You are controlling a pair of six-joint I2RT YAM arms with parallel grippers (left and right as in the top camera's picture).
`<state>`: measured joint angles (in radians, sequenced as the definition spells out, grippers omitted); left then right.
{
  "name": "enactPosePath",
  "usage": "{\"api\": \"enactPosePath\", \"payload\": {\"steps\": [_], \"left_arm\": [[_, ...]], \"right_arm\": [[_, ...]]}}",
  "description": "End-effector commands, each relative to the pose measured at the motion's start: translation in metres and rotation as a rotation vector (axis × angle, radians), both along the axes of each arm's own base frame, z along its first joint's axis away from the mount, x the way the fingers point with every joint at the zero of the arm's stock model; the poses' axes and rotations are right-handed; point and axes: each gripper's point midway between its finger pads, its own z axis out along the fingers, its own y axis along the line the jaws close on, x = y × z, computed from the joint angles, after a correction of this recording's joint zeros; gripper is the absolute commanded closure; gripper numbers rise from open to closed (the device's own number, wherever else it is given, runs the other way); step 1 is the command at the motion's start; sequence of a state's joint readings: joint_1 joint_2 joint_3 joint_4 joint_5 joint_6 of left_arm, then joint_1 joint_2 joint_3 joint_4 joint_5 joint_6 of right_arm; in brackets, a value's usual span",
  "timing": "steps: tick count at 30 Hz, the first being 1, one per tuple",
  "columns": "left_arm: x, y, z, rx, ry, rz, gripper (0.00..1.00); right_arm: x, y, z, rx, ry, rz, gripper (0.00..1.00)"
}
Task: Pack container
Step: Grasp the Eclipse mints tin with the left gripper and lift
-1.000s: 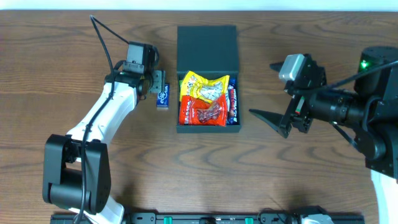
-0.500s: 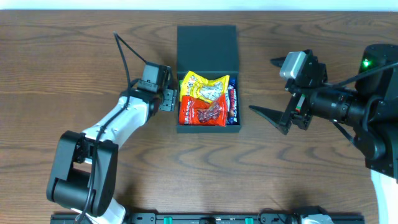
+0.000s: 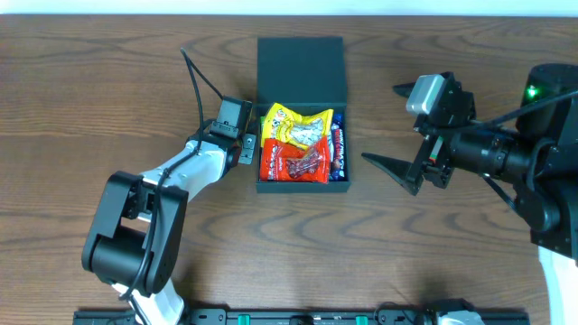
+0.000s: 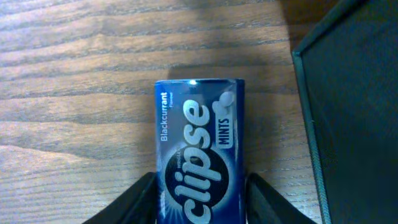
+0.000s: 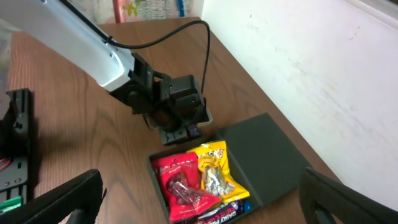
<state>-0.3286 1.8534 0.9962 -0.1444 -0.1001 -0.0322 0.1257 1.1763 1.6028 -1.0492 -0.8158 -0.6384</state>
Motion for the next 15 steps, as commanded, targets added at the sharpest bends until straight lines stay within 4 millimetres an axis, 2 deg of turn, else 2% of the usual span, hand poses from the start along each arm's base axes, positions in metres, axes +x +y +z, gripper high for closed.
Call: {"api": "enactPosePath", "payload": {"steps": [1,5,8,12,15], "left_arm": [[-0.004,0.005,-0.011,0.016,0.024,0.020,0.63],[-0.004,0.005,-0.010,0.016,0.022,0.020,0.73],[0.001,0.010,0.000,0.043,-0.005,0.037,0.75],[0.019,0.019,0.040,0.090,-0.101,0.082,0.79],[0.031,0.015,0.077,0.060,-0.185,0.088,0.80]], "right_arm": [[-0.001,0.000,0.003,0.020,0.009,0.002,0.01],[0.000,0.000,0.003,0.019,0.009,0.001,0.01],[0.000,0.000,0.004,0.018,0.004,0.000,0.01],[0.004,-0.003,0.004,0.005,-0.007,-0.021,0.01],[0.005,-0.003,0.004,0.006,-0.010,-0.021,0.01]]}}
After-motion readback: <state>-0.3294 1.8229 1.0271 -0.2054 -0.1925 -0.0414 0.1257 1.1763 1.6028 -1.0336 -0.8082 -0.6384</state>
